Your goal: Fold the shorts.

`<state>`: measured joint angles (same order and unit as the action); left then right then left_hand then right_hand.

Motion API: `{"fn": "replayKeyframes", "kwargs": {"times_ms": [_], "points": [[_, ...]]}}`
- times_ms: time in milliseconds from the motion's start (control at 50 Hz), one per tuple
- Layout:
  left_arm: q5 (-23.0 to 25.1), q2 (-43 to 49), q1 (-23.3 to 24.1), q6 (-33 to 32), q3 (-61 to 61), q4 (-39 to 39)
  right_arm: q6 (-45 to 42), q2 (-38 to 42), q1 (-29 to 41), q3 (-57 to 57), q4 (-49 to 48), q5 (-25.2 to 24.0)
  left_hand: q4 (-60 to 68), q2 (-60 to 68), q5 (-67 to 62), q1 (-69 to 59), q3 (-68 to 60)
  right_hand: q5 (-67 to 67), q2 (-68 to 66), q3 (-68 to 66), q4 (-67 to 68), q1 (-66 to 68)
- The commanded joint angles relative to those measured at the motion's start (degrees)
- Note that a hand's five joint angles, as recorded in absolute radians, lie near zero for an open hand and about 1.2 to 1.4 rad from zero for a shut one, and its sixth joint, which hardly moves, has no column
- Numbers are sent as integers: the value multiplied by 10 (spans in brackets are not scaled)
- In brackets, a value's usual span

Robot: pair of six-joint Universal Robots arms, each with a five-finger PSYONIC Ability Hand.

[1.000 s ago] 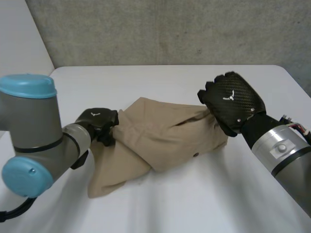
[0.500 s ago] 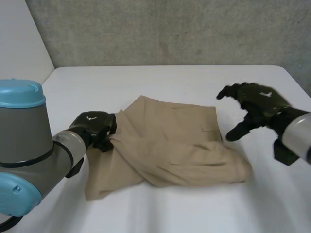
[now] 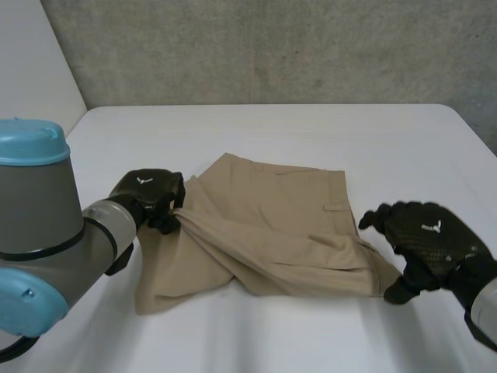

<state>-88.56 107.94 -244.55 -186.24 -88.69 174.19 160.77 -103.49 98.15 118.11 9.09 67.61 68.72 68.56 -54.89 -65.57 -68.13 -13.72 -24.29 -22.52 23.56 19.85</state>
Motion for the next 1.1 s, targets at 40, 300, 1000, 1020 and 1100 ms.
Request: {"fn": "replayKeyframes", "kwargs": {"times_ms": [40, 300, 1000, 1020, 1100], "points": [[-10, 20, -3, 0, 25, 4, 7, 7, 1, 50, -32, -5, 113, 114, -151, -144, -119, -47, -41, -59, 49, 86], [-21, 23, -3, 2, 29, 4, 3, 116, 6, 64, -164, -4, 113, 114, -151, -144, -119, -104, -98, -116, 106, 143], [-99, -111, -28, -71, 295, 202, 5, 250, 96, -612, -254, 131, 113, 114, -151, -144, -119, -563, -557, -575, 564, 601], [-94, -120, -26, -72, 259, 205, 4, 252, 97, -602, -235, 131, 113, 114, -151, -144, -119, -563, -557, -575, 564, 601], [-91, -153, -26, -71, 151, 202, 3, 249, 100, -531, -189, 125, 113, 114, -151, -144, -119, -563, -557, -575, 564, 601]]}}
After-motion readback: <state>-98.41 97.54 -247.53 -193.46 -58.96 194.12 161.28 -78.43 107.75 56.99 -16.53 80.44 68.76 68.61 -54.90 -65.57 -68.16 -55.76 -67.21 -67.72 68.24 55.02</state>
